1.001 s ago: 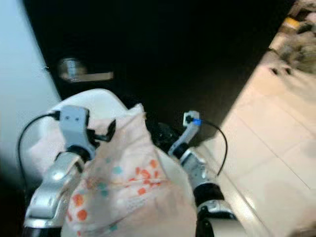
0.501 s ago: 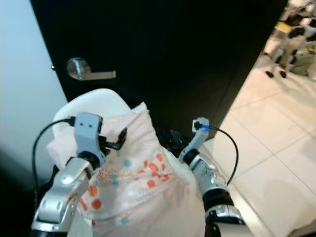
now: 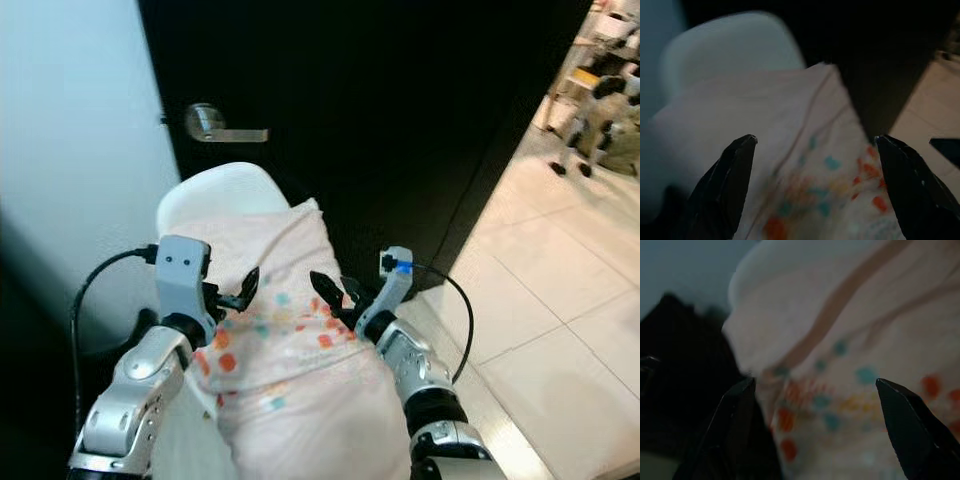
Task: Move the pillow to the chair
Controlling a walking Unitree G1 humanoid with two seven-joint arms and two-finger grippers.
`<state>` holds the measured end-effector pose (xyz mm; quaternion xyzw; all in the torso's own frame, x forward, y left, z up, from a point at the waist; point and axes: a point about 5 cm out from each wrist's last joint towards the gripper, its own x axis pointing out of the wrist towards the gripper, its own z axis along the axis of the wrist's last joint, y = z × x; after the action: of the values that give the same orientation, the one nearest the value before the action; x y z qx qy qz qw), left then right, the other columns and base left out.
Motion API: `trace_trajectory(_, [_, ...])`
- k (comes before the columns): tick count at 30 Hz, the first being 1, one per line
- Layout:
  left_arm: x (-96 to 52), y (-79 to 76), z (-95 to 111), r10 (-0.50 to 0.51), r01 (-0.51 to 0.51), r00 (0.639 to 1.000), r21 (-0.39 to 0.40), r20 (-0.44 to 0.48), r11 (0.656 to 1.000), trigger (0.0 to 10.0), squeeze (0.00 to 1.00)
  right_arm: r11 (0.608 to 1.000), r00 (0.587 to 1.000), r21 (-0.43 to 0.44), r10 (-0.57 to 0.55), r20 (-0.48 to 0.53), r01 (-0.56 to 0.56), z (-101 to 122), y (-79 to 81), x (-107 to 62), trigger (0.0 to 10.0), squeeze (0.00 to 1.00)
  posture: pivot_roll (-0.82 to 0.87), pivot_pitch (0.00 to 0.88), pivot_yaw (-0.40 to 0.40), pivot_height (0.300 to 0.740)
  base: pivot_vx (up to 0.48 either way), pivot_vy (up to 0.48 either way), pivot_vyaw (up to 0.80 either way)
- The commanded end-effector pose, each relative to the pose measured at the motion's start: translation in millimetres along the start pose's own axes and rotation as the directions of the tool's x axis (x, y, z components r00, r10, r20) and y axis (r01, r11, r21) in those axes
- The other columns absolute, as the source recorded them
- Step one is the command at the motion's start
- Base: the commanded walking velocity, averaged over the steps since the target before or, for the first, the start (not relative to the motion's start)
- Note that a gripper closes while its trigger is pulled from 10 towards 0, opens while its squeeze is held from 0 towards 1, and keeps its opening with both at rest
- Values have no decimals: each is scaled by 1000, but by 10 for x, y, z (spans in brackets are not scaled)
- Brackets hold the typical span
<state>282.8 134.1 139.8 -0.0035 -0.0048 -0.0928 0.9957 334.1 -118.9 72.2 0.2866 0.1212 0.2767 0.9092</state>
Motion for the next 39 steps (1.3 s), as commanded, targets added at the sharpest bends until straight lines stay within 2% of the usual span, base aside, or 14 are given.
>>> trace_trajectory(1, [14,-39,-47,-17,17,1000,3,-16,1000,10000,0,999,999,-7,-40,-18,40,-61,-63,-46,10000,0,156,63,-146,740,-270,0,0])
trace_trajectory(5, [10,-39,-83,-17,17,999,-2,-27,1000,10000,0,997,997,-15,-73,-36,73,-106,-111,-75,10000,0,157,60,-148,740,-270,0,0])
trace_trajectory(7, [3,-36,-125,-16,16,999,-10,-40,1000,10000,0,989,987,-30,-148,-57,146,-159,-206,-137,10000,0,159,58,-149,740,-272,0,0])
trace_trajectory(10, [1,-35,-148,-16,15,999,-13,-46,1000,10000,0,984,982,-32,-178,-63,176,-182,-250,-171,10000,0,158,57,-149,740,-273,0,0])
trace_trajectory(29, [-7,-87,-176,-48,47,998,-20,-50,999,10000,0,970,968,-46,-241,-70,238,-249,-333,-239,10000,0,153,63,-140,740,-271,0,0])
trace_trajectory(39, [-8,-111,-218,-57,55,997,-25,-61,998,10000,0,937,930,-69,-349,-115,343,-376,-466,-378,10000,0,154,65,-141,740,-272,0,0])
